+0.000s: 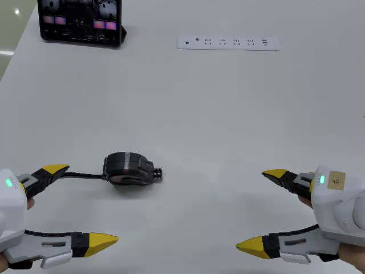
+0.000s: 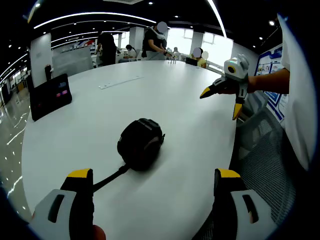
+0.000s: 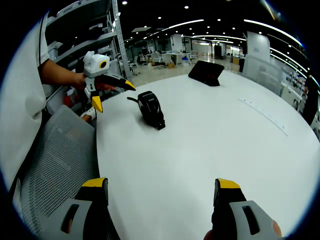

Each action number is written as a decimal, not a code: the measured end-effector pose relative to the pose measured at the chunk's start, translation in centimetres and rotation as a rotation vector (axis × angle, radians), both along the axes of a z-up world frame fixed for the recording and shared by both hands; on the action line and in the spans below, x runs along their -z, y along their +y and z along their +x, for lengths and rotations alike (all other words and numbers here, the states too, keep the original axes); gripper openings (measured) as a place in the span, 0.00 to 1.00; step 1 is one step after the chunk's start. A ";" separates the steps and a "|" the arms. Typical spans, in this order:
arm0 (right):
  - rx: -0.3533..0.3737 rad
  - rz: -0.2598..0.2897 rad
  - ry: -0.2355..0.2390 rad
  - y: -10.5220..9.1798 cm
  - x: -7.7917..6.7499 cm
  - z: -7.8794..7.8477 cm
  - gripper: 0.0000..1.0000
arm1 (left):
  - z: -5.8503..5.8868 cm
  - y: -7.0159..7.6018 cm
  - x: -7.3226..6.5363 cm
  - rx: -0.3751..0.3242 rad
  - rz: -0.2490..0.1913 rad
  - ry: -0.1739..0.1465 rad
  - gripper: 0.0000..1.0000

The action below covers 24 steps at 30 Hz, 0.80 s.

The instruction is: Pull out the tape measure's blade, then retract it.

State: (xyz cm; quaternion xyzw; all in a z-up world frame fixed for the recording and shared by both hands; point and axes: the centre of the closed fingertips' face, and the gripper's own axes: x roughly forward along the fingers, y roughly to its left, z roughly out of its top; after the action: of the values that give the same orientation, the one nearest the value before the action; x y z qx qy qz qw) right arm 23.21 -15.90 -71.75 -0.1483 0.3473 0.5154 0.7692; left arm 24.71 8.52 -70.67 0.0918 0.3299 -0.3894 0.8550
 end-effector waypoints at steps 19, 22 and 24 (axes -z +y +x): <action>0.003 0.016 -0.011 0.2 -0.3 0.2 0.88 | 0.3 0.0 0.0 0.005 0.010 -0.007 0.99; 0.004 0.014 -0.013 0.2 -0.2 0.3 0.88 | 0.3 0.0 0.0 0.003 0.008 -0.007 0.99; -0.001 0.014 -0.009 0.2 -0.1 0.1 0.86 | 0.4 0.1 0.1 0.003 0.012 -0.009 0.99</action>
State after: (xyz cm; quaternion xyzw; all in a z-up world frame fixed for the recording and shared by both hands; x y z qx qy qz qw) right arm 23.35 -15.73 -71.62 -0.1453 0.3401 0.5175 0.7716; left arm 25.08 8.59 -70.75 0.0992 0.3282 -0.3881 0.8555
